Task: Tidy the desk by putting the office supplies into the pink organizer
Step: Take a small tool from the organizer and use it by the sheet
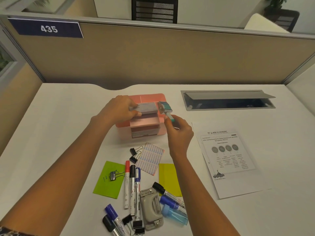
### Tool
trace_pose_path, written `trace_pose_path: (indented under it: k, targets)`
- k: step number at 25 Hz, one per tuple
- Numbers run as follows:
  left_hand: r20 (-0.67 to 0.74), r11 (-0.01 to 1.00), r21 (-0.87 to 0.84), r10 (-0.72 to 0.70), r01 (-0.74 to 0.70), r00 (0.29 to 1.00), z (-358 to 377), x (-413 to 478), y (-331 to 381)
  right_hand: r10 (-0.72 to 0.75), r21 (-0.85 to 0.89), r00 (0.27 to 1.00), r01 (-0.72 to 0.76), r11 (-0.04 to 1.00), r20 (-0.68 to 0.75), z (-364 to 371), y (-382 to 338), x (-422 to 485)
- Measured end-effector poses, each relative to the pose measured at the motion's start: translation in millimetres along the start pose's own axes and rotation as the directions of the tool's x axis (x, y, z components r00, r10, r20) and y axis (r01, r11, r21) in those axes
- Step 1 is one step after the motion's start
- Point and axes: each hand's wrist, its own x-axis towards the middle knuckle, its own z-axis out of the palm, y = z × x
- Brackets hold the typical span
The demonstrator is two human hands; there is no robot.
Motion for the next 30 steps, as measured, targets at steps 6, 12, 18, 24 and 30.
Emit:
trace_pose_path:
  k: [6,12,18,24,30]
  targets:
    - [-0.034,1.000,0.009,-0.003,0.004,0.999,-0.5,-3.0,0.0,0.019,0.020,0.999,-0.019,1.000,0.032,1.5,0.3,-8.1]
    - [-0.081,0.999,0.030,0.036,-0.034,0.996,-7.3,-5.0,1.6,-0.033,-0.064,0.999,0.034,0.997,0.017,-2.1,-1.2,-6.8]
    - [-0.094,0.999,0.020,0.052,-0.051,0.994,-8.0,-6.6,1.5,-0.178,-0.240,0.974,0.207,0.948,0.138,6.5,-5.3,-6.3]
    - [-0.156,0.995,-0.004,0.101,-0.103,0.983,-11.3,-4.0,-0.6,-0.194,-0.239,0.972,0.222,0.945,0.136,15.4,-11.4,0.0]
    - [-0.235,0.990,-0.043,0.120,-0.134,0.965,-10.2,1.3,-4.1,-0.186,-0.192,0.978,0.201,0.961,0.095,20.9,-23.6,12.9]
